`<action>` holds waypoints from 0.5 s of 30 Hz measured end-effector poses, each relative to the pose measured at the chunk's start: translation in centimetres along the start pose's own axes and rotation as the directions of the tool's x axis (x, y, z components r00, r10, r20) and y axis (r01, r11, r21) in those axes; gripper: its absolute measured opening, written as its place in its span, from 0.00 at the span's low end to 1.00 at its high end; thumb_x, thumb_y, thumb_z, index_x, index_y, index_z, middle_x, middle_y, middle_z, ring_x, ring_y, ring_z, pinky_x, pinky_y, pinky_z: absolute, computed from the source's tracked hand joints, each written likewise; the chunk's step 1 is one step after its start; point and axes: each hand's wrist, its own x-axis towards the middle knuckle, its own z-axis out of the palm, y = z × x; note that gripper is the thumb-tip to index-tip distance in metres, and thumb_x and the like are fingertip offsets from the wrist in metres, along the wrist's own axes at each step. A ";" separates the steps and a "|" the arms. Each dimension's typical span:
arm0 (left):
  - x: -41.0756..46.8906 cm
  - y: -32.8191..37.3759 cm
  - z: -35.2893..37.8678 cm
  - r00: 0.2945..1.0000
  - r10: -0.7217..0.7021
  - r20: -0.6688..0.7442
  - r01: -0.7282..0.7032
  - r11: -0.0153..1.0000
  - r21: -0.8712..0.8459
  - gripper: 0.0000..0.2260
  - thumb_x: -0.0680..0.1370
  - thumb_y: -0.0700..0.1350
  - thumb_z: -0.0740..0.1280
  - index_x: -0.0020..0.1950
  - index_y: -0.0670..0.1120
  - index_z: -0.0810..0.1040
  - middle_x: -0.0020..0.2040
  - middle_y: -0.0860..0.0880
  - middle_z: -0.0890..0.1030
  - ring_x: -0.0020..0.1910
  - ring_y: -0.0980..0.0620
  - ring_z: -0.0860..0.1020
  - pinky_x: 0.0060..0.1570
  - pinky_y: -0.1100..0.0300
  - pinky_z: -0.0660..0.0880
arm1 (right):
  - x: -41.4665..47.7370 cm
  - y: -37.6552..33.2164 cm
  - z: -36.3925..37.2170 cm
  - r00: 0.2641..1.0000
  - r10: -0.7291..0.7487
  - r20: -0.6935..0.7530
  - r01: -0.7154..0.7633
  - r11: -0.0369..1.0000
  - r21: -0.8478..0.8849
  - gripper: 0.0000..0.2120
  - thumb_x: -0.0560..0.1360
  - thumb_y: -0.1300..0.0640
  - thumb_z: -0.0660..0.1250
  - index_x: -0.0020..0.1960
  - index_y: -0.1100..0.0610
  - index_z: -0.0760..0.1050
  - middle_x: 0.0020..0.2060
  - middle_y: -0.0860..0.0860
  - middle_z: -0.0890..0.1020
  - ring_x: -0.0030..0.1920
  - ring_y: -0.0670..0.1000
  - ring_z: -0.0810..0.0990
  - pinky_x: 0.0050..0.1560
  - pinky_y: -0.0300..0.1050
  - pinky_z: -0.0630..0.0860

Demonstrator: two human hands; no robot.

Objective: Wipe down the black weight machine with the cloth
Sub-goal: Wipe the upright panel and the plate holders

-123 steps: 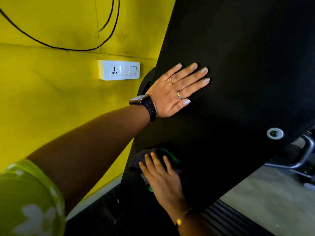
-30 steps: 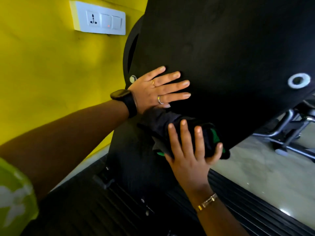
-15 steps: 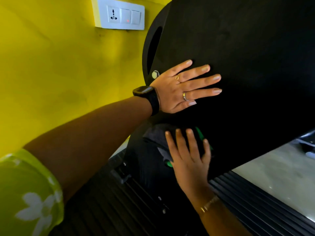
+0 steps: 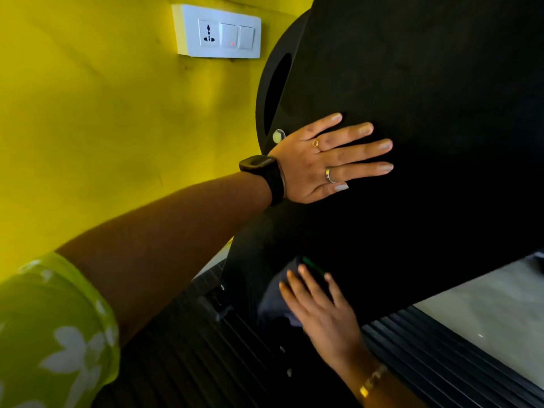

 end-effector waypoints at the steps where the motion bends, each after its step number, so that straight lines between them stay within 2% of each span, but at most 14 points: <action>1: 0.0 0.0 0.0 1.000 0.006 -0.001 -0.006 1.000 -0.007 0.24 0.83 0.52 0.45 0.79 0.55 0.50 0.72 0.50 0.63 0.78 0.55 0.40 0.76 0.53 0.41 | 1.9 0.5 -1.2 0.996 0.067 -0.056 -0.065 0.998 0.027 0.33 0.65 0.52 0.75 0.69 0.54 0.71 0.69 0.54 0.73 0.72 0.56 0.65 0.74 0.58 0.48; 3: 0.0 0.0 -0.3 1.000 0.005 0.004 -0.004 1.000 -0.017 0.21 0.83 0.52 0.45 0.75 0.52 0.60 0.72 0.50 0.63 0.78 0.55 0.41 0.75 0.53 0.43 | 6.3 1.2 -3.1 0.984 0.100 -0.144 -0.100 0.995 0.007 0.28 0.71 0.52 0.64 0.71 0.55 0.69 0.70 0.55 0.71 0.73 0.57 0.65 0.72 0.58 0.53; 5: 0.0 0.0 -0.4 1.000 -0.003 0.019 0.004 1.000 -0.017 0.20 0.83 0.52 0.44 0.72 0.51 0.62 0.72 0.50 0.63 0.77 0.55 0.40 0.75 0.53 0.43 | 10.2 0.9 -3.5 0.988 0.056 -0.145 -0.061 0.998 -0.031 0.24 0.74 0.52 0.58 0.70 0.55 0.70 0.70 0.53 0.71 0.73 0.56 0.64 0.73 0.57 0.53; 7: 0.0 0.1 -0.4 1.000 -0.003 0.027 0.004 1.000 -0.014 0.20 0.83 0.52 0.44 0.73 0.51 0.62 0.71 0.50 0.63 0.77 0.55 0.40 0.75 0.53 0.43 | 12.0 -0.1 -2.3 0.998 0.000 -0.056 -0.004 0.998 -0.061 0.23 0.74 0.52 0.57 0.68 0.53 0.72 0.69 0.51 0.72 0.73 0.55 0.63 0.73 0.57 0.51; 9: 0.0 -0.1 -0.4 1.000 -0.002 0.030 0.002 1.000 0.003 0.21 0.83 0.52 0.44 0.76 0.52 0.59 0.72 0.49 0.63 0.77 0.55 0.40 0.76 0.53 0.42 | 11.1 -1.4 -0.4 0.989 -0.106 0.105 0.117 0.987 -0.109 0.24 0.76 0.52 0.53 0.70 0.53 0.70 0.72 0.52 0.69 0.75 0.55 0.61 0.74 0.58 0.47; 10: 0.0 -0.1 -0.4 1.000 -0.004 0.028 0.003 1.000 0.009 0.22 0.83 0.52 0.44 0.77 0.53 0.57 0.72 0.49 0.63 0.77 0.54 0.39 0.76 0.53 0.42 | 9.9 -1.8 0.2 0.973 -0.152 0.173 0.174 0.978 -0.118 0.24 0.77 0.51 0.54 0.71 0.54 0.69 0.73 0.52 0.67 0.76 0.56 0.59 0.74 0.58 0.44; 12: 0.1 0.0 -0.2 1.000 -0.004 0.021 0.004 1.000 -0.002 0.22 0.83 0.52 0.44 0.78 0.53 0.55 0.72 0.49 0.63 0.77 0.54 0.40 0.75 0.52 0.42 | 7.2 -1.9 0.6 0.959 -0.175 0.221 0.197 0.977 -0.083 0.24 0.75 0.49 0.63 0.70 0.54 0.72 0.72 0.53 0.69 0.75 0.56 0.60 0.74 0.58 0.43; 14: -0.1 0.1 0.0 1.000 -0.002 0.018 0.002 1.000 0.003 0.23 0.83 0.52 0.44 0.79 0.54 0.50 0.72 0.49 0.62 0.77 0.54 0.39 0.75 0.52 0.42 | 5.6 -1.6 0.4 0.979 -0.120 0.164 0.125 0.992 -0.021 0.24 0.72 0.50 0.67 0.67 0.54 0.76 0.70 0.53 0.72 0.73 0.55 0.65 0.73 0.56 0.49; 15: -0.2 0.1 -0.1 1.000 -0.005 0.020 0.005 1.000 0.013 0.23 0.83 0.52 0.45 0.79 0.55 0.49 0.72 0.50 0.62 0.77 0.54 0.39 0.75 0.52 0.43 | 5.4 -1.4 0.1 0.993 -0.073 0.093 0.072 0.997 0.007 0.23 0.73 0.52 0.63 0.67 0.54 0.76 0.70 0.53 0.72 0.73 0.54 0.65 0.73 0.55 0.51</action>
